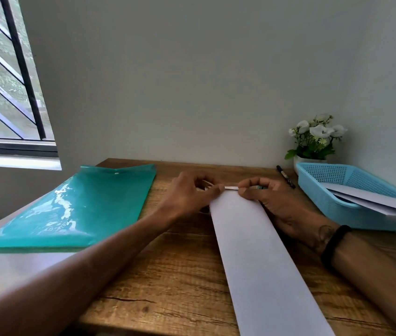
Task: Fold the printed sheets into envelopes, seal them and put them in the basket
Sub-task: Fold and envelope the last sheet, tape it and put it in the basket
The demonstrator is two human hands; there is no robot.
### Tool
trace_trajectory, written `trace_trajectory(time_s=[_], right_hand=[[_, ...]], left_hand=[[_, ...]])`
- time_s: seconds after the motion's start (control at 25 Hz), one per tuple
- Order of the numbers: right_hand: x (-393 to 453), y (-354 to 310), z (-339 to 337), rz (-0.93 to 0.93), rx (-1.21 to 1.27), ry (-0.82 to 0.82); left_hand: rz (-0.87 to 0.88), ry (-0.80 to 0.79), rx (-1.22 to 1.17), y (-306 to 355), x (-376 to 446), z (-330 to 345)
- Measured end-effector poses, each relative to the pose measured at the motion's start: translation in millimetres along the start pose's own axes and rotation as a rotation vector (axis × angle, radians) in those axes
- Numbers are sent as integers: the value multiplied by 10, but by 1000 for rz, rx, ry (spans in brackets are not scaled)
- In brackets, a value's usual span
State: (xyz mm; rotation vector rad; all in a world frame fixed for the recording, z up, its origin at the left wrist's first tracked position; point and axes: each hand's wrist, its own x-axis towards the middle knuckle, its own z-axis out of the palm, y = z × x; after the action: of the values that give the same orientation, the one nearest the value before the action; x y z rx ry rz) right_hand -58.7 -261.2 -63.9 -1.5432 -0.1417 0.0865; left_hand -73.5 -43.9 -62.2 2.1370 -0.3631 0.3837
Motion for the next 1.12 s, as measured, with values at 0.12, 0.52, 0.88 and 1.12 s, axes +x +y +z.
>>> trace_trajectory(time_s=[0.12, 0.52, 0.88, 1.12], right_hand=[[8, 1, 3, -53, -83, 66], [-105, 16, 166, -451, -628, -142], [-63, 133, 397, -236, -1197, -255], [233, 28, 193, -497, -1079, 131]], left_hand=[[302, 45, 381, -40, 10, 30], [-395, -134, -646, 68, 54, 137], [35, 85, 488, -154, 31, -89], [100, -317, 592, -211, 81, 35]])
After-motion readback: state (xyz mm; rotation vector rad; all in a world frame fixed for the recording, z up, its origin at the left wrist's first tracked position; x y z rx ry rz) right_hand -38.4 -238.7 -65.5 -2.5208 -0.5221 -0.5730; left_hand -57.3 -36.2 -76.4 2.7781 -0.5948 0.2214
